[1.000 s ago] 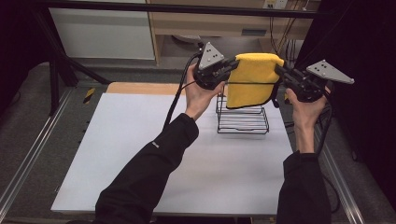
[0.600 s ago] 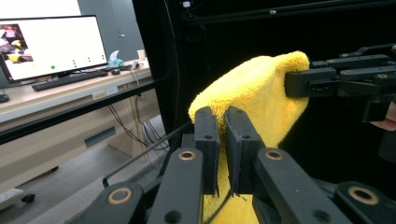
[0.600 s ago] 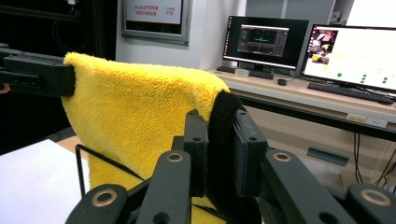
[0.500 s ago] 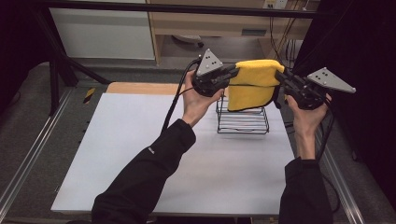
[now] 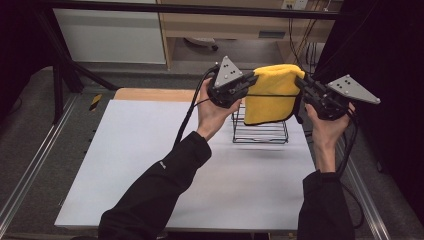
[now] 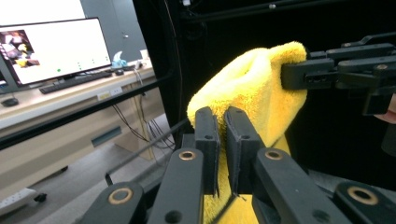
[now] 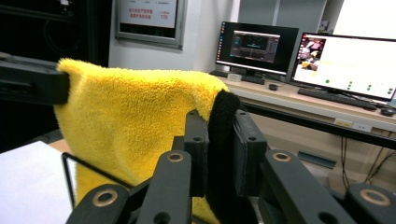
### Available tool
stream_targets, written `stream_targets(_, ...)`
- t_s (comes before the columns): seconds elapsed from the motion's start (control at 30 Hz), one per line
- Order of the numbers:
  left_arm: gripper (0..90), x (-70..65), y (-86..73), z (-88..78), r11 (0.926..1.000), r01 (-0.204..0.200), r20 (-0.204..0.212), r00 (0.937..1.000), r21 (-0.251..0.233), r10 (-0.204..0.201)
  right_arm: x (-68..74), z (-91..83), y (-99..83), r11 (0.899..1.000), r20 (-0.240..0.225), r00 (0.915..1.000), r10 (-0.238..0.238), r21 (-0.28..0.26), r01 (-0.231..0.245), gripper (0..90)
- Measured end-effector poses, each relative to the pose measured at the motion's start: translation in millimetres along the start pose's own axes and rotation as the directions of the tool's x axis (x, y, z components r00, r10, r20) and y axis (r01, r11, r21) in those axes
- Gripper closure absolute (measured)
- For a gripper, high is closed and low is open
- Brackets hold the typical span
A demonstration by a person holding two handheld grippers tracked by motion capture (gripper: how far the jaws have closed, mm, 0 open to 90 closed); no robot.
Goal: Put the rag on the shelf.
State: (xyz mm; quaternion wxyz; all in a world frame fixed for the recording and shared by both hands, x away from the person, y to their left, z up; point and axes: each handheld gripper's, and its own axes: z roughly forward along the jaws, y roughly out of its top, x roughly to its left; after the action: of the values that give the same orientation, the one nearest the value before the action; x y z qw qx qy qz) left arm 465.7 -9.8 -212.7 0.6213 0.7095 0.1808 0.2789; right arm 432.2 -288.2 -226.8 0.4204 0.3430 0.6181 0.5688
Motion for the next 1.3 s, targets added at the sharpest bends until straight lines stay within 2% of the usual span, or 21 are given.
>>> stream_targets(0.17,84.5,6.3,11.7,5.0,0.9996,0.024,-0.013,0.9996,-0.016,-0.024,-5.9,7.6,8.4,1.000,0.011,0.9999,0.006,-0.016,-0.006,78.7)
stream_targets(0.23,84.6,7.4,14.4,4.7,0.9996,0.017,-0.017,0.9997,-0.024,-0.017,-7.0,9.5,11.9,1.000,0.015,0.9999,0.000,-0.023,0.001,78.7)
stream_targets(0.3,84.6,8.5,15.5,3.0,0.9993,0.010,-0.015,0.9998,-0.035,-0.011,-6.9,9.2,13.7,0.999,0.012,0.9998,-0.014,-0.038,0.015,78.7)
stream_targets(0.4,84.6,8.6,15.2,-0.1,0.9987,0.023,-0.003,0.9997,-0.046,-0.023,-5.7,4.9,14.1,0.998,0.003,0.9998,-0.018,-0.059,0.018,78.7)
stream_targets(0.5,84.5,2.9,8.0,-1.7,0.9997,0.009,0.007,0.9999,-0.023,-0.009,-2.6,-0.8,7.5,0.999,0.003,0.9998,-0.019,-0.048,0.019,78.6)
stream_targets(0.7,84.2,-5.4,-10.4,-6.7,0.9995,0.029,0.044,0.9986,0.013,-0.030,3.9,-12.9,-15.7,0.999,-0.010,0.9999,-0.010,-0.035,0.010,78.5)
stream_targets(0.83,83.5,-7.8,-18.2,-7.2,0.9974,0.039,0.055,0.9975,0.061,-0.043,6.4,-17.5,-26.4,1.000,-0.022,0.9998,0.000,-0.007,0.000,78.4)
stream_targets(0.97,81.6,-7.7,-24.2,-7.6,0.9896,0.075,0.070,0.9940,0.123,-0.084,8.2,-17.7,-33.2,1.000,-0.037,0.9993,0.005,0.029,-0.004,78.2)
stream_targets(1.03,79.2,-6.5,-26.2,-9.0,0.9816,0.099,0.086,0.9897,0.163,-0.114,7.6,-17.6,-35.6,0.999,-0.050,0.9987,0.012,0.047,-0.010,78.1)
stream_targets(1.13,73.3,-3.5,-24.6,-12.8,0.9718,0.137,0.107,0.9814,0.191,-0.160,7.2,-18.0,-38.4,0.998,-0.066,0.9977,0.019,0.067,-0.015,78.0)
stream_targets(1.2,67.7,-2.8,-20.1,-14.9,0.9705,0.137,0.114,0.9803,0.199,-0.161,7.5,-18.3,-39.9,0.997,-0.077,0.9968,0.020,0.077,-0.014,77.9)
stream_targets(1.3,68.7,-4.8,-14.6,-15.5,0.9729,0.123,0.125,0.9808,0.196,-0.149,8.6,-19.2,-42.1,0.995,-0.089,0.9959,0.015,0.096,-0.007,77.5)
